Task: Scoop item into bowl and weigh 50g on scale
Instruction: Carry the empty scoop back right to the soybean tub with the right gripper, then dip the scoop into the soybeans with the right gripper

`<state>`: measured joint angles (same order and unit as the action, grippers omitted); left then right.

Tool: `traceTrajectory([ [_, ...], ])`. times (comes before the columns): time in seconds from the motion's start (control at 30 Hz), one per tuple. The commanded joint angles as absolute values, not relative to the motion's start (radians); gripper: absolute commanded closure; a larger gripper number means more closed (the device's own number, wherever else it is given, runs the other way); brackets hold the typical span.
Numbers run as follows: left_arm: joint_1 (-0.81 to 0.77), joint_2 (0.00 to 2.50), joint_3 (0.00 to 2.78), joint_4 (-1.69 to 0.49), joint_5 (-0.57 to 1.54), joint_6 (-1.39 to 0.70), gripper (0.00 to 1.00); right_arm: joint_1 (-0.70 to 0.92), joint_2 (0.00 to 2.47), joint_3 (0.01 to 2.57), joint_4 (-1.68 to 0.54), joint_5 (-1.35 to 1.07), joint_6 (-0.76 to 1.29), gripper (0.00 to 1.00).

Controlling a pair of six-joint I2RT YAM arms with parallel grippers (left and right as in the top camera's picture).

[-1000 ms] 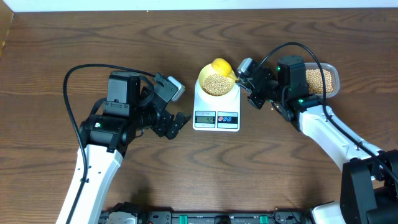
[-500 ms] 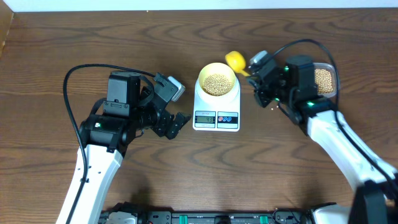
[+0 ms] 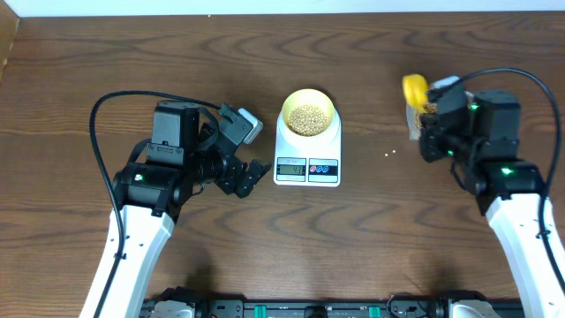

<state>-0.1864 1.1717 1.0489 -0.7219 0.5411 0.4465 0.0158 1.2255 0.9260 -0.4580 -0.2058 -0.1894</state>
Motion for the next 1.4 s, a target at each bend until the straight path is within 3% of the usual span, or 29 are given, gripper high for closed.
traceTrajectory([
  [0.0,-0.189,1.176,1.044,-0.72,0.55,0.459,0.11,-0.035,1.217,0.929,-0.489,-0.183,-0.162,0.99],
  [0.43,-0.189,1.176,1.044,-0.72,0.55,0.459,0.11,-0.144,1.224,0.927,-0.57,-0.14,-0.173,0.99],
  [1.2,-0.189,1.176,1.044,-0.72,0.55,0.459,0.11,-0.15,1.414,0.927,-0.498,-0.14,-0.188,0.99],
  [1.37,-0.189,1.176,1.044,-0.72,0.55,0.459,0.11,-0.15,1.414,0.927,-0.496,-0.132,-0.188,0.94],
])
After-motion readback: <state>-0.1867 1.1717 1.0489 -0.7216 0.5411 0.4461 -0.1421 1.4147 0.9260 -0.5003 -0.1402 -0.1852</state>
